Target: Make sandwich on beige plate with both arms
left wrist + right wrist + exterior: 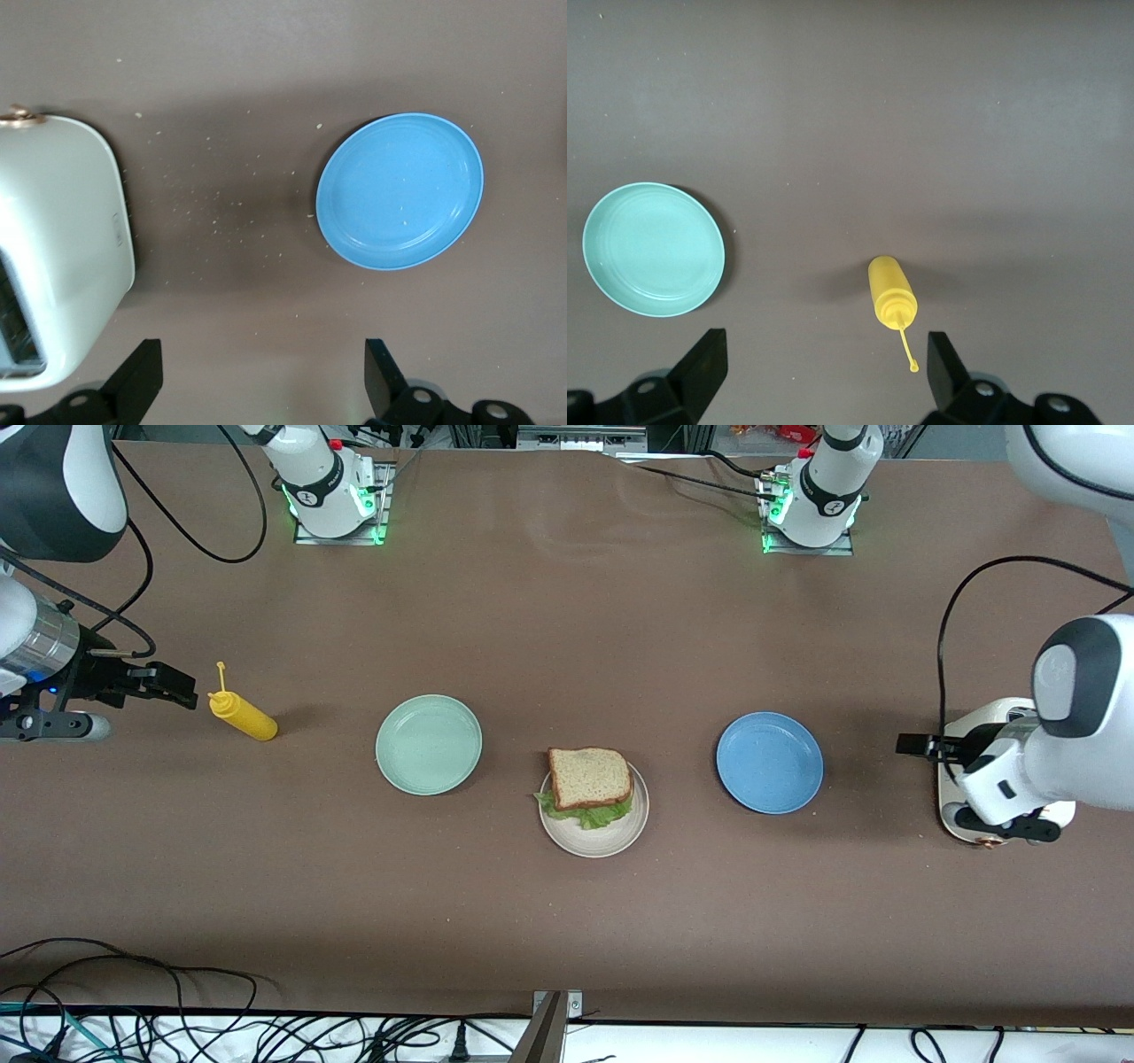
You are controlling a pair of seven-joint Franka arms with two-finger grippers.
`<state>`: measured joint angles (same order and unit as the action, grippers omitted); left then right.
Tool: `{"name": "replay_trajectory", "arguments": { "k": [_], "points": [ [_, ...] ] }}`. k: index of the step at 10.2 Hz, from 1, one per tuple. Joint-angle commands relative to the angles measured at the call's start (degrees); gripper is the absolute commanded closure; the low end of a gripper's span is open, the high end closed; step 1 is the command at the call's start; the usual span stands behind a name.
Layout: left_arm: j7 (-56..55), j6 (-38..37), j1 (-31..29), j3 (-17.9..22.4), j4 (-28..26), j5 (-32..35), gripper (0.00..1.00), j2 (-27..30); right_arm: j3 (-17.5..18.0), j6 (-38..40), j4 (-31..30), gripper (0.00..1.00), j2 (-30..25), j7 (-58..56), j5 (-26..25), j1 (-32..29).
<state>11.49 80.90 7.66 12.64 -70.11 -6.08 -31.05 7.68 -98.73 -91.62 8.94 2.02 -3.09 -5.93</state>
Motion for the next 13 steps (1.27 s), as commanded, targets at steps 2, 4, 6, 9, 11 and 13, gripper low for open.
{"name": "replay_trajectory", "arguments": {
  "k": [2, 4, 6, 9, 11, 13],
  "points": [
    [-1.37, -1.62, -0.97, -1.12, -1.43, 3.17, 0.0, 4.14, 0.41, -0.14, -0.4, 0.0, -1.21, 0.61, -0.26, -0.49],
    [-2.52, 1.34, -0.98, -1.39, -7.37, 5.8, 0.0, 10.01, 0.58, -0.14, -0.4, 0.0, -1.12, 5.07, 0.01, 0.3],
    [-2.52, 14.49, -0.8, -1.48, -22.36, 5.81, 0.0, 20.19, 0.58, 0.73, -0.57, 0.0, -1.47, 5.97, -0.08, 0.31],
    [-2.52, 15.7, -0.98, -3.84, -23.93, 5.81, 0.0, 21.73, -0.12, 0.83, 0.65, 0.0, -1.56, 5.54, -0.08, -0.04],
    [-2.61, 14.91, -0.89, -3.94, -23.58, 5.81, 0.0, 22.6, -0.64, 1.35, 0.66, 0.0, -1.91, 5.89, -0.08, -0.13],
    [-2.7, 10.01, -0.36, -4.29, -22.35, 5.9, 0.0, 22.61, -0.65, 2.58, 0.66, 0.0, -2.0, 6.06, 0.1, -0.13]
  ]
}}
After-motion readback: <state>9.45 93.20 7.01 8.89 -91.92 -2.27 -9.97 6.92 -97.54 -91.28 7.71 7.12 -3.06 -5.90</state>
